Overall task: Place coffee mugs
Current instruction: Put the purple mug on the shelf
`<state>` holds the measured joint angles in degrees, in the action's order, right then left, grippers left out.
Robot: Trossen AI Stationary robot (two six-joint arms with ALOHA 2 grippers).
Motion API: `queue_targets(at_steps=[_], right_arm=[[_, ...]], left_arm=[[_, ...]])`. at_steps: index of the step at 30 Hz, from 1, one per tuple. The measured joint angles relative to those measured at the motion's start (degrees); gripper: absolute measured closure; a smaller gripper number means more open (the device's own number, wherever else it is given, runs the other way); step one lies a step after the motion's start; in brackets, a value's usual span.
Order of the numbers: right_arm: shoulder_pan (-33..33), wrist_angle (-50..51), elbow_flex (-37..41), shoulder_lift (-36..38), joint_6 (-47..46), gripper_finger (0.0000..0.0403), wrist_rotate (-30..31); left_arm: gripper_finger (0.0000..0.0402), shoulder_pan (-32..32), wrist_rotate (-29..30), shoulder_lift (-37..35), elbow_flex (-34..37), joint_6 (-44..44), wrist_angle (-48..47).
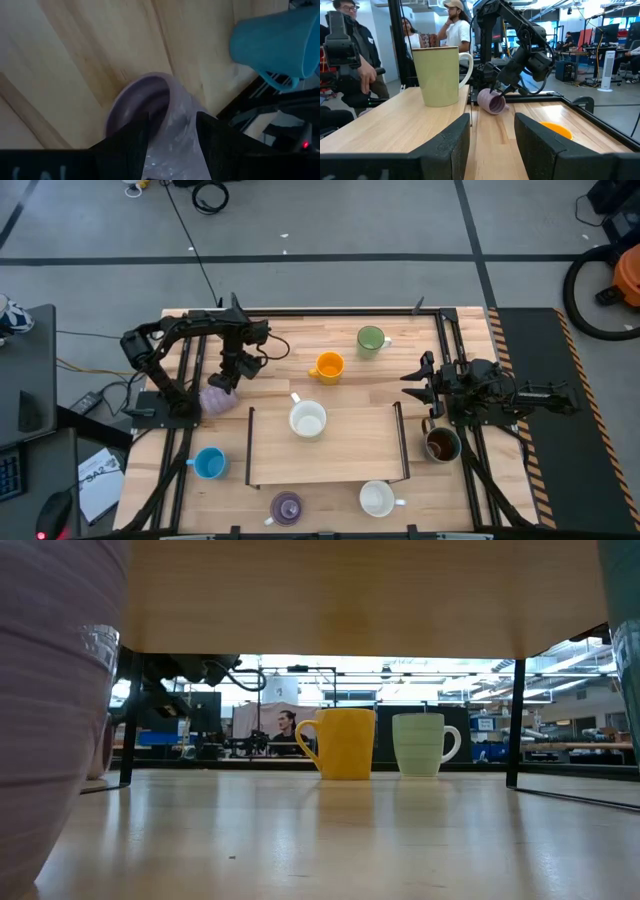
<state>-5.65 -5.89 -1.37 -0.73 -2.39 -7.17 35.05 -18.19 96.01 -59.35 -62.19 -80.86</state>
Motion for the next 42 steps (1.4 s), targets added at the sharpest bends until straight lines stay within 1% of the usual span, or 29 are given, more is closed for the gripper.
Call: queue_targets(at_steps=[12,18,30,33,42], right_arm=[[0.0,0.02,0.0,0.0,0.0,0.0242,0.01],[0.0,0.02,0.0,-0.01,0.0,0.0242,-0.01],[0.0,0.02,0.0,0.0,0.0,0.0242,-0.01],[0.0,0.03,0.0,0.0,0.0,0.0242,-0.01],[0.0,0.04,0.0,0.0,-0.01,0.0242,-0.01]], left_arm=[[0.023,0.0,3.17,0.0,-0.11,1.93,-4.94],[0.023,0.02,5.76,0.0,0.02,5.09,-9.36],[0.023,0.02,5.04,0.0,0.02,21.21,-8.52],[0.023,0.02,5.01,0.0,0.02,22.14,-8.45],[0.023,-0.59,5.18,0.0,0.0,21.35,-8.29]])
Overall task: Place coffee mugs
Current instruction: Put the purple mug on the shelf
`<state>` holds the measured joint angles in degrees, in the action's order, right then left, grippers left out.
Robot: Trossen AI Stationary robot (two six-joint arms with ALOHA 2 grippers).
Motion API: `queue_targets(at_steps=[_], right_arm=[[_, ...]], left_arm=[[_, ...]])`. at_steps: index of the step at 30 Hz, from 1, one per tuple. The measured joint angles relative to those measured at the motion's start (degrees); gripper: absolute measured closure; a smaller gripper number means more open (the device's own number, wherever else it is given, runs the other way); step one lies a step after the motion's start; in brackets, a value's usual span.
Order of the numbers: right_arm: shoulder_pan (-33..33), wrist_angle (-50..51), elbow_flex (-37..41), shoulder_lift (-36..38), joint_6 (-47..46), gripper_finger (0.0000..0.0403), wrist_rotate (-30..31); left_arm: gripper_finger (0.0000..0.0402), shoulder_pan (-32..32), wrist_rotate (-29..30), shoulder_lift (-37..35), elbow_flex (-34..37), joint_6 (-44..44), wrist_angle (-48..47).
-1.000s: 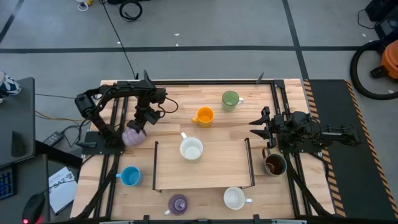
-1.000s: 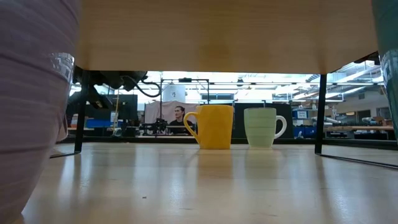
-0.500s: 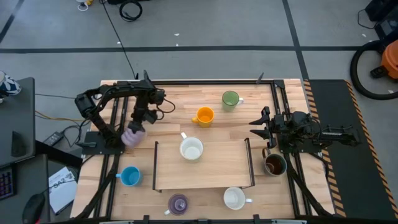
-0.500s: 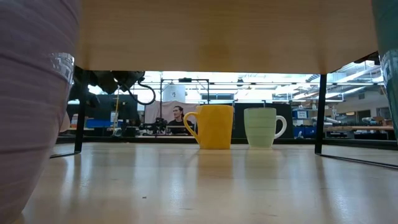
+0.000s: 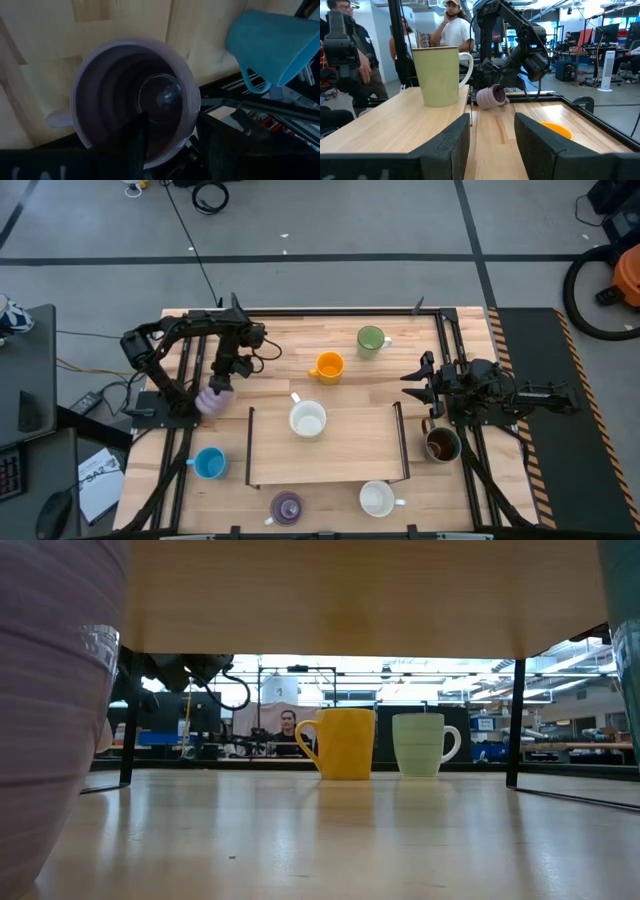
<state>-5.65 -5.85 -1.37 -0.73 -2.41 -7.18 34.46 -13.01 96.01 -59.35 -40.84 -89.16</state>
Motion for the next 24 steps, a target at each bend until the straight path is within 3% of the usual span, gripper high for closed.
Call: queue_targets(at_steps=[5,15,24], right_arm=[[0.0,-0.01,0.0,-0.01,0.01,0.0242,0.02],[0.0,-0.01,0.0,0.0,0.01,0.0242,0.0],[0.0,-0.01,0.0,-0.01,0.01,0.0242,-0.04]], left_arm=[[0.0251,-2.04,2.18,0.02,0.0,-4.43,-0.03],[0.0362,-4.02,1.74,0.02,-0.02,-4.66,-1.41],[0.0365,-3.64,6.23,-2.52,-3.0,0.27,0.62]])
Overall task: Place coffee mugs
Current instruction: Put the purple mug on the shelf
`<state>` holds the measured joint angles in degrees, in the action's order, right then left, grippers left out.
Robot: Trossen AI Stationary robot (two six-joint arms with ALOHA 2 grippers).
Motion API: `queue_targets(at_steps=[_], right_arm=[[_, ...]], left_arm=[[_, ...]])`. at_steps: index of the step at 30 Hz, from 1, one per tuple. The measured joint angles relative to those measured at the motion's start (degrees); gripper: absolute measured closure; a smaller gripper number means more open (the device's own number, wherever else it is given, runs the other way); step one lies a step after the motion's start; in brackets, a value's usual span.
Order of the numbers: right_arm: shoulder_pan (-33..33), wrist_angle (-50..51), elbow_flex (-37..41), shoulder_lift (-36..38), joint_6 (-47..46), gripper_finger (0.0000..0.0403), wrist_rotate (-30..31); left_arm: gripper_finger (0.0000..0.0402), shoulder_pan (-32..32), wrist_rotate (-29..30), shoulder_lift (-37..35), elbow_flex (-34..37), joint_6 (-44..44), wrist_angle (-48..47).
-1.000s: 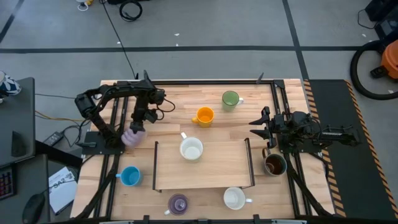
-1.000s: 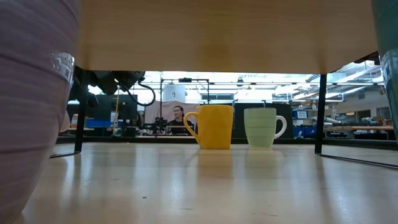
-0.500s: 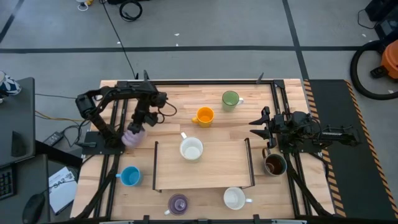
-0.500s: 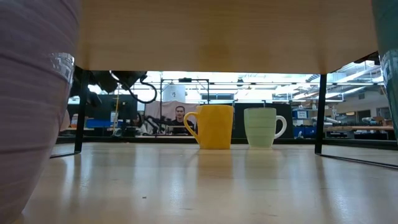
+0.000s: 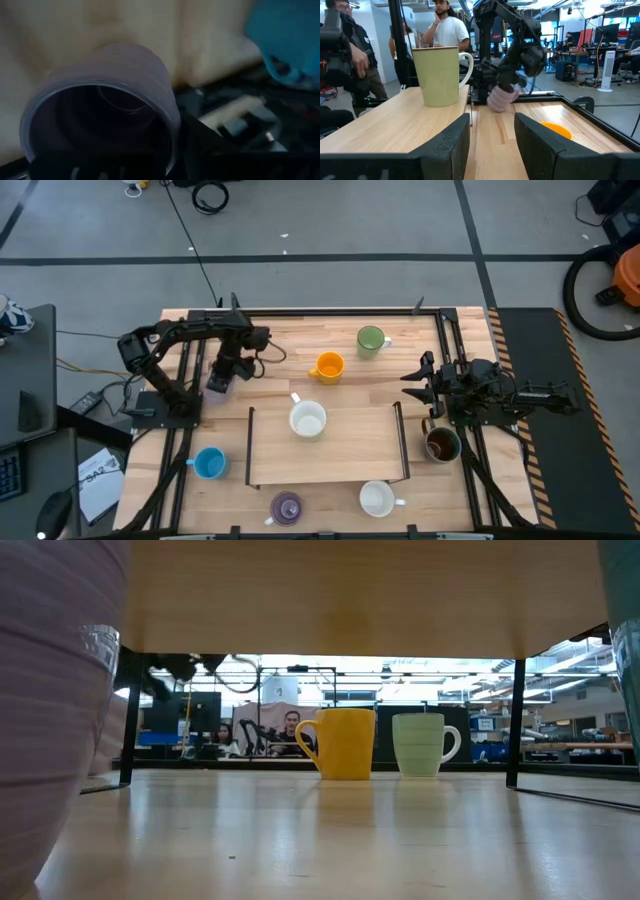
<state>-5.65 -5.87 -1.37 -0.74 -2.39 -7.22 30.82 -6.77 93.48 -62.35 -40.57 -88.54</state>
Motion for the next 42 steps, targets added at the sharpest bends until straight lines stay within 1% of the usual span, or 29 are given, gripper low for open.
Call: queue_targets(at_steps=[4,9,13,17,20,22,28,34,40,42], right_arm=[[0.0,0.0,0.0,0.0,0.0,0.0242,0.0],[0.0,0.0,0.0,0.01,0.0,0.0242,0.0],[0.0,0.0,0.0,0.0,0.0,0.0242,0.0],[0.0,0.0,0.0,0.0,0.0,0.0242,0.0],[0.0,-0.02,0.0,0.01,0.0,0.0242,0.01],[0.0,0.0,0.0,0.01,0.0,0.0242,0.02],[0.0,-0.01,0.0,0.0,0.0,0.0242,0.03],[0.0,-0.01,0.0,0.01,0.0,0.0242,0.04],[0.0,-0.02,0.0,-0.01,0.0,0.0242,0.04],[0.0,0.0,0.0,-0.01,0.0,0.0242,0.04]], left_arm=[[0.0365,1.2,0.77,-1.97,-3.98,4.43,1.24],[0.0365,3.56,2.75,-3.27,-7.79,11.04,8.05],[0.0365,5.16,2.64,-3.23,-8.85,17.84,16.0],[0.0365,5.41,2.53,-2.96,-8.81,25.38,24.47],[0.0365,5.38,2.5,-2.96,-8.81,28.21,28.76],[0.0365,5.2,2.5,-2.84,-8.81,29.02,29.3],[0.0365,4.2,1.79,-2.66,-8.18,27.28,28.05],[0.0364,1.19,1.61,-2.66,-5.71,21.43,27.5],[0.034,-2.23,1.63,-2.66,-5.44,15.99,28.07],[0.0335,-3.01,1.6,-2.66,-5.44,15.45,28.07]])
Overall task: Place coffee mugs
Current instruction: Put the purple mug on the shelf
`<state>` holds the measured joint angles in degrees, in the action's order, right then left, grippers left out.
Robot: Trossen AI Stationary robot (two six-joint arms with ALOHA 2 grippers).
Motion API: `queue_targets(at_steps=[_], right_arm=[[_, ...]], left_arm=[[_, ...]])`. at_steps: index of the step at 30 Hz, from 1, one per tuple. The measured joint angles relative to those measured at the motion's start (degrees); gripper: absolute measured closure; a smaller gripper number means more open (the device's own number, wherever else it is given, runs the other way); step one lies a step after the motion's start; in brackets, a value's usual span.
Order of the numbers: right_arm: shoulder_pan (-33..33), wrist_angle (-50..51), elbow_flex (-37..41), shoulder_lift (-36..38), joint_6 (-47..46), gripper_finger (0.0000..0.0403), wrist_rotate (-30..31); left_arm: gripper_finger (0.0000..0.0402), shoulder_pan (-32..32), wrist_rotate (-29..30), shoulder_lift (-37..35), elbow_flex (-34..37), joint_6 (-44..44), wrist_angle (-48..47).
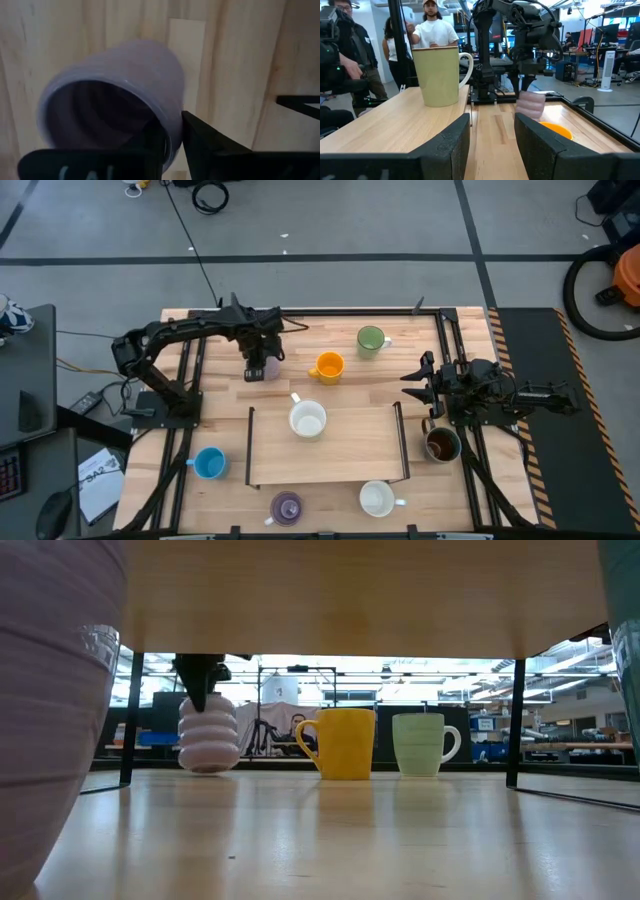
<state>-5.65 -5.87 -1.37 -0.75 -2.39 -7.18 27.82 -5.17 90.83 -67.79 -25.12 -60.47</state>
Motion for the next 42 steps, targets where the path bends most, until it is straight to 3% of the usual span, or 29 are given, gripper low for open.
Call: queue_targets(at_steps=[11,28,42], right_arm=[[0.0,-0.01,0.0,0.02,0.0,0.0242,0.0],[0.0,0.0,0.0,0.0,0.0,0.0242,0.0],[0.0,0.0,0.0,0.0,0.0,0.0242,0.0]], left_arm=[[0.0323,-2.04,1.41,0.0,0.0,0.47,2.08],[0.0221,-2.26,1.29,-0.09,-0.02,1.94,3.68],[0.0217,-2.65,1.29,-0.24,-5.7,2.8,3.7]])
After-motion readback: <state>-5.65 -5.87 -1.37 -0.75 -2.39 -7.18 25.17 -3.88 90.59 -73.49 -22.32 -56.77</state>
